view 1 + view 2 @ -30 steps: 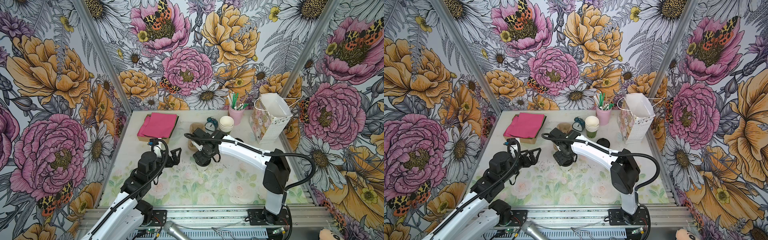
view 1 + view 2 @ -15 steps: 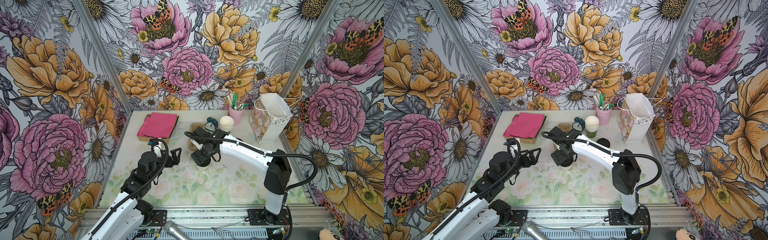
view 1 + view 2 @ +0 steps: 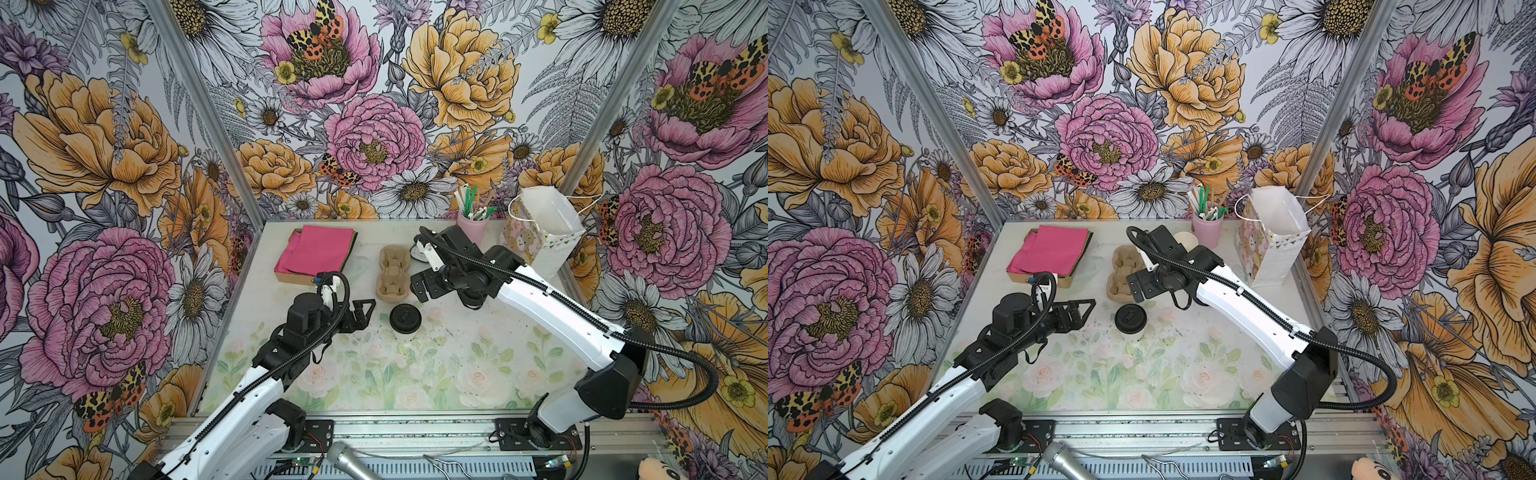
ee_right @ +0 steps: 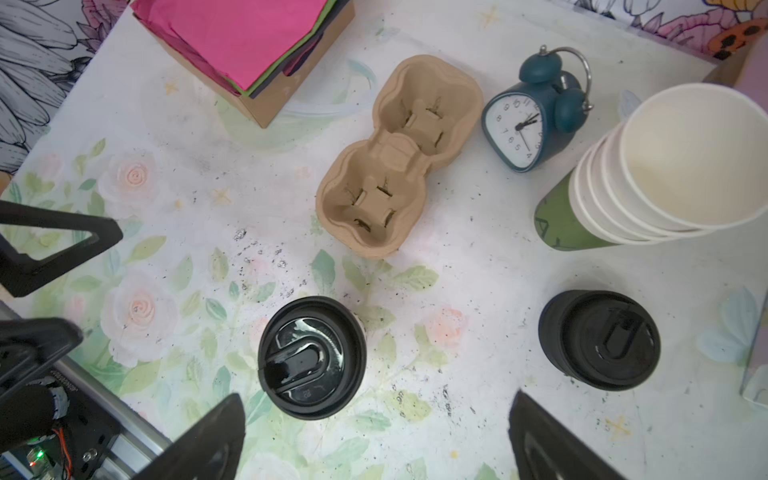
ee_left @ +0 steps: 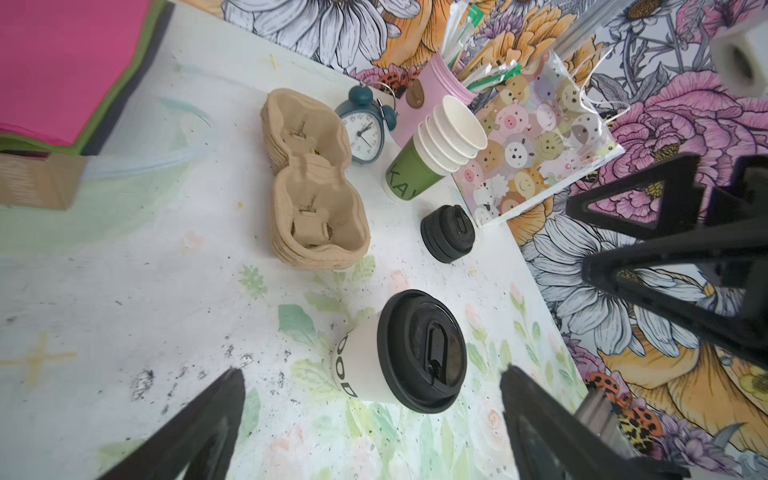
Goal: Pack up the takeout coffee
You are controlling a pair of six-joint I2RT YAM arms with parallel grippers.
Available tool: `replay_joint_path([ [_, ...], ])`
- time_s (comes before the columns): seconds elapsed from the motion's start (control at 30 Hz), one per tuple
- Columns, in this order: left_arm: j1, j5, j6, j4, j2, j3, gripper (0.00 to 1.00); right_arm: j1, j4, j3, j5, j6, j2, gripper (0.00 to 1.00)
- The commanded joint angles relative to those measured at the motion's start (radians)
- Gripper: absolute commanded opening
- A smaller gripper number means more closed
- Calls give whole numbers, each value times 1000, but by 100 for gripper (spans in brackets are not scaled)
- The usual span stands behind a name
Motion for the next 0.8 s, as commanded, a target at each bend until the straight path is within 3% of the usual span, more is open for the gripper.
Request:
replay_joint_path([
  [0.0,-19,171,-11,42,82,70,93,-22,61,-72,-53,40,-12,99],
  [0.23,-68,201,23,18,250,144,89,-26,132,-169,-110,86,3,99],
  [0.77,-85,107,33,4,445,180,73,-19,169,-245,-129,85,80,100],
])
